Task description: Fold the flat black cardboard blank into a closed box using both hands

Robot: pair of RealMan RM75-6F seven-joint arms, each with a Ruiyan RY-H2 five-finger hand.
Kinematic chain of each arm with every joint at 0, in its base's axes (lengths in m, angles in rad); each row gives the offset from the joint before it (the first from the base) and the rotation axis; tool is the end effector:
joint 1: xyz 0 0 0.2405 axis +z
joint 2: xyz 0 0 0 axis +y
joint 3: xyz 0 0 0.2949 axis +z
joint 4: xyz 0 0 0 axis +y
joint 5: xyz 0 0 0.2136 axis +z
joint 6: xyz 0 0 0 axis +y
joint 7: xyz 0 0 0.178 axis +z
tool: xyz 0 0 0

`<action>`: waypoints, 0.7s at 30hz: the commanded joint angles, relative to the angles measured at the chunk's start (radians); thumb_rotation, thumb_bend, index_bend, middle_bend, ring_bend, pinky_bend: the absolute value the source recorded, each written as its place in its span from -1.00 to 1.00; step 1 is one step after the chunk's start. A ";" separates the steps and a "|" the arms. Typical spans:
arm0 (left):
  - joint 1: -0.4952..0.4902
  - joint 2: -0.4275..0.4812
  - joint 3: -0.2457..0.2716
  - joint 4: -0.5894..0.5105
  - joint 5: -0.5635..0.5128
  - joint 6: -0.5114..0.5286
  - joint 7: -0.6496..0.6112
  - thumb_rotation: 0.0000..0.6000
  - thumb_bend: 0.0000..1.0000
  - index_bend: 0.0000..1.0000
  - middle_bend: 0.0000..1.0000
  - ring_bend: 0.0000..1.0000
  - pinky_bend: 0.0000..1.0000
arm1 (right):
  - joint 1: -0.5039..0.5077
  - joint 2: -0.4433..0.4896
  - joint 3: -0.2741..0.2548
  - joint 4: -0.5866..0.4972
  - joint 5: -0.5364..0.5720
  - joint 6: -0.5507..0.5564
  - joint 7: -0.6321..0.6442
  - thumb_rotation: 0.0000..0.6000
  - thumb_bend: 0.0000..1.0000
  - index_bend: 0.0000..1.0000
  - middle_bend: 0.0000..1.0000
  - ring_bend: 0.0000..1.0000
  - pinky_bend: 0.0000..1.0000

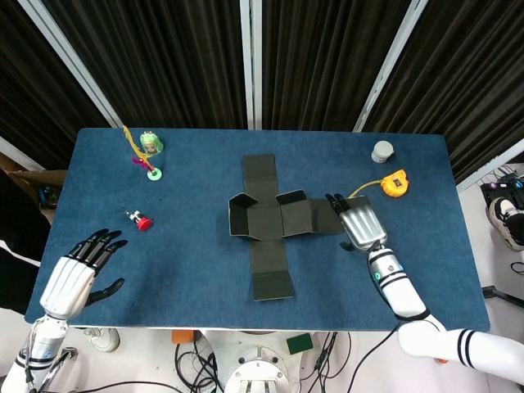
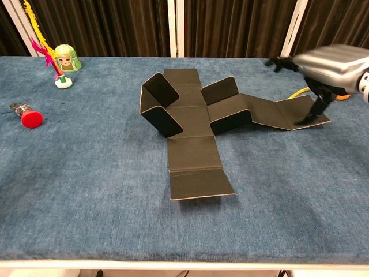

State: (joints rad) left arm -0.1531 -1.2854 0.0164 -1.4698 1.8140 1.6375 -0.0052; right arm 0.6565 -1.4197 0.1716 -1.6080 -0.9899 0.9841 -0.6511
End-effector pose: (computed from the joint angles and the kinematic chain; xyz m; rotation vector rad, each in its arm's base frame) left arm -0.2907 0.2158 0.1179 -1.6210 -0.6913 -1.2121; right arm -0.2126 -0.3859 0.0095 1.8422 -0.8076 0.6564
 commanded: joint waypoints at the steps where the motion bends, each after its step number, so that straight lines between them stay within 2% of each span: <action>1: -0.030 0.023 0.006 -0.028 -0.008 -0.064 0.037 1.00 -0.73 -0.54 -0.67 -0.73 -0.32 | 0.083 0.028 0.037 0.030 0.283 -0.150 -0.043 1.00 -0.86 -1.00 -0.81 0.40 1.00; 4: -0.049 0.033 0.004 -0.050 -0.020 -0.104 0.051 1.00 -0.73 -0.54 -0.67 -0.73 -0.32 | 0.147 0.000 0.042 0.087 0.405 -0.211 -0.046 1.00 -0.86 -1.00 -0.84 0.40 1.00; 11: -0.065 0.039 0.005 -0.069 -0.040 -0.143 0.059 1.00 -0.73 -0.54 -0.67 -0.73 -0.32 | 0.270 -0.029 0.033 0.176 0.608 -0.309 -0.035 1.00 -0.82 -1.00 -0.89 0.40 1.00; 17: -0.066 0.040 0.011 -0.074 -0.050 -0.151 0.057 1.00 -0.72 -0.54 -0.69 -0.73 -0.32 | 0.357 -0.031 -0.004 0.220 0.738 -0.368 -0.023 1.00 -0.82 -1.00 -0.90 0.40 1.00; 21: -0.067 0.040 0.014 -0.076 -0.054 -0.155 0.058 1.00 -0.73 -0.54 -0.69 -0.73 -0.32 | 0.400 -0.040 -0.035 0.246 0.773 -0.396 -0.010 1.00 -0.82 -1.00 -0.89 0.40 1.00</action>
State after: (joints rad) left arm -0.2201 -1.2454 0.0303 -1.5454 1.7601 1.4829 0.0526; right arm 1.0458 -1.4549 0.1477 -1.3700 -0.2262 0.5977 -0.6674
